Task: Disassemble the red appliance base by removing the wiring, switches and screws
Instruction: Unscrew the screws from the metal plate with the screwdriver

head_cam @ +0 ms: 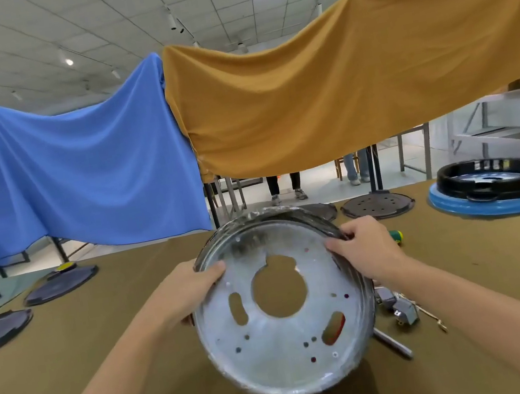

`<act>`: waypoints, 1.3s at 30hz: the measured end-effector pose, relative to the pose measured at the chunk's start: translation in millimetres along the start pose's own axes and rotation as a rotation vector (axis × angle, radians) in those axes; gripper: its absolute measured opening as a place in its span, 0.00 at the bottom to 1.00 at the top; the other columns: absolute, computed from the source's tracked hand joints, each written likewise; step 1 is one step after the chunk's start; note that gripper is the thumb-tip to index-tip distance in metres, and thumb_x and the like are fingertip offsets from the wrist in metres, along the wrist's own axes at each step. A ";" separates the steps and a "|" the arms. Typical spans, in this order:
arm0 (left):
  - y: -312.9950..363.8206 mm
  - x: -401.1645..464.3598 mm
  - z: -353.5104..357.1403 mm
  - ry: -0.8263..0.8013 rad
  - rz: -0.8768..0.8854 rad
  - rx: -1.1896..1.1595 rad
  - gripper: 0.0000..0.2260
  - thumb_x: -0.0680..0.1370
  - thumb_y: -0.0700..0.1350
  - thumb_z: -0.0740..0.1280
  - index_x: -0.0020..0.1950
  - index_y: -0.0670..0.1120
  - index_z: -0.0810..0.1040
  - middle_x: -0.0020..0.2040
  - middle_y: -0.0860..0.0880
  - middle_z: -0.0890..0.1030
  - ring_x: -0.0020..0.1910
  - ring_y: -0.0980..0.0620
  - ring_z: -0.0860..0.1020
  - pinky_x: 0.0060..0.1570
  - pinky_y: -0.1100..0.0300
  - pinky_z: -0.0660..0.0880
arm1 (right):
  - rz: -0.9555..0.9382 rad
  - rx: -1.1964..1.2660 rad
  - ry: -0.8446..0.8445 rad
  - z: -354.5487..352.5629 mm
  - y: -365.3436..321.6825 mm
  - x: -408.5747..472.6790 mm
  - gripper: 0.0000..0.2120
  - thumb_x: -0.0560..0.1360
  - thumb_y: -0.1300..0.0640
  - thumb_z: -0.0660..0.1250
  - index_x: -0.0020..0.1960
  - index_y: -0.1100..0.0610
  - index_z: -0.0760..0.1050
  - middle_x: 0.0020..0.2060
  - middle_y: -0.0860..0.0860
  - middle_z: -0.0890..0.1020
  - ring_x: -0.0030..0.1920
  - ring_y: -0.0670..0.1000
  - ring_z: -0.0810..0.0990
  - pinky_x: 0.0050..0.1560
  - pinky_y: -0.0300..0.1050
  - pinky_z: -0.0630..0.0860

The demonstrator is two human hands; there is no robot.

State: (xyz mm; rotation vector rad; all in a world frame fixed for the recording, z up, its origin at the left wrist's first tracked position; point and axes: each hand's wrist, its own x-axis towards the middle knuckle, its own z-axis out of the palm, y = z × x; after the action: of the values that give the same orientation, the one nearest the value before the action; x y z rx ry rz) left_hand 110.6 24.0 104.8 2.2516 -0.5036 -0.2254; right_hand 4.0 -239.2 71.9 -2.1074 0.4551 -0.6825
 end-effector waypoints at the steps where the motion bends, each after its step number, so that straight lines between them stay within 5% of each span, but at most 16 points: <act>1: -0.2 3.1 -2.0 -0.045 -0.052 0.039 0.19 0.80 0.59 0.62 0.52 0.43 0.80 0.43 0.42 0.85 0.35 0.47 0.82 0.38 0.56 0.77 | 0.009 -0.053 -0.049 0.7 2.1 1.5 0.13 0.78 0.53 0.70 0.35 0.56 0.79 0.29 0.48 0.80 0.32 0.48 0.77 0.32 0.42 0.72; 6: -10.5 21.0 -9.3 -0.262 -0.219 0.183 0.17 0.78 0.55 0.63 0.50 0.42 0.83 0.41 0.44 0.86 0.33 0.48 0.82 0.30 0.60 0.76 | 0.093 -0.237 -0.257 7.2 9.6 10.4 0.15 0.77 0.50 0.72 0.37 0.59 0.77 0.29 0.52 0.76 0.31 0.50 0.72 0.33 0.42 0.69; 11: -39.1 42.9 -2.5 -0.363 -0.269 0.105 0.13 0.79 0.48 0.63 0.51 0.40 0.83 0.45 0.42 0.86 0.41 0.45 0.85 0.40 0.53 0.81 | 0.087 -0.159 -0.495 11.1 16.0 27.4 0.29 0.79 0.38 0.62 0.39 0.65 0.75 0.34 0.61 0.79 0.32 0.52 0.72 0.41 0.49 0.76; 14: -63.6 53.6 3.4 -0.323 -0.210 -0.020 0.13 0.70 0.52 0.70 0.48 0.45 0.83 0.45 0.44 0.85 0.40 0.48 0.83 0.42 0.53 0.81 | 0.069 -0.120 -0.319 3.8 34.6 55.1 0.21 0.82 0.44 0.59 0.46 0.59 0.80 0.41 0.52 0.84 0.38 0.47 0.81 0.44 0.46 0.81; 17: -90.4 63.7 13.0 -0.410 -0.099 -0.306 0.20 0.68 0.53 0.73 0.58 0.48 0.82 0.56 0.41 0.83 0.55 0.42 0.82 0.63 0.42 0.75 | 0.009 -0.337 -0.069 -12.5 68.3 91.7 0.10 0.80 0.57 0.66 0.59 0.57 0.79 0.54 0.53 0.82 0.50 0.49 0.79 0.55 0.49 0.78; 21: -105.8 70.4 20.1 -0.497 -0.013 -0.569 0.32 0.62 0.54 0.79 0.65 0.50 0.79 0.60 0.40 0.81 0.59 0.38 0.80 0.59 0.44 0.77 | 0.078 -0.777 -0.201 -20.1 114.2 117.0 0.24 0.76 0.53 0.72 0.70 0.54 0.71 0.64 0.55 0.75 0.63 0.57 0.74 0.64 0.54 0.75; 28: -101.6 62.3 27.4 -0.283 0.069 -0.486 0.20 0.68 0.48 0.68 0.60 0.48 0.82 0.57 0.33 0.80 0.54 0.22 0.73 0.61 0.25 0.60 | -0.082 -1.171 -0.132 -9.8 144.4 121.4 0.16 0.80 0.48 0.64 0.66 0.50 0.70 0.63 0.55 0.67 0.65 0.57 0.65 0.61 0.55 0.72; 33: -98.4 58.7 30.8 -0.193 0.092 -0.468 0.12 0.76 0.42 0.64 0.56 0.48 0.84 0.53 0.42 0.84 0.53 0.37 0.82 0.60 0.37 0.74 | -0.063 -0.935 -0.128 -15.4 127.9 107.4 0.09 0.82 0.50 0.62 0.59 0.52 0.69 0.55 0.53 0.76 0.53 0.53 0.74 0.52 0.50 0.76; 39: -88.7 51.1 31.4 -0.110 0.079 -0.521 0.11 0.77 0.38 0.63 0.52 0.46 0.85 0.52 0.41 0.85 0.51 0.42 0.83 0.50 0.50 0.79 | -0.078 -0.174 -0.031 -36.0 72.2 69.8 0.10 0.79 0.51 0.68 0.57 0.53 0.77 0.48 0.49 0.81 0.39 0.45 0.79 0.36 0.39 0.75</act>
State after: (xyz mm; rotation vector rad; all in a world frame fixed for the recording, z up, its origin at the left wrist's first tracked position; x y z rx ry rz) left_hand 172.0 34.3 17.7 1.7161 -0.5209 -0.3930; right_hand 31.2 -340.4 51.6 -2.3066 0.4296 -0.6743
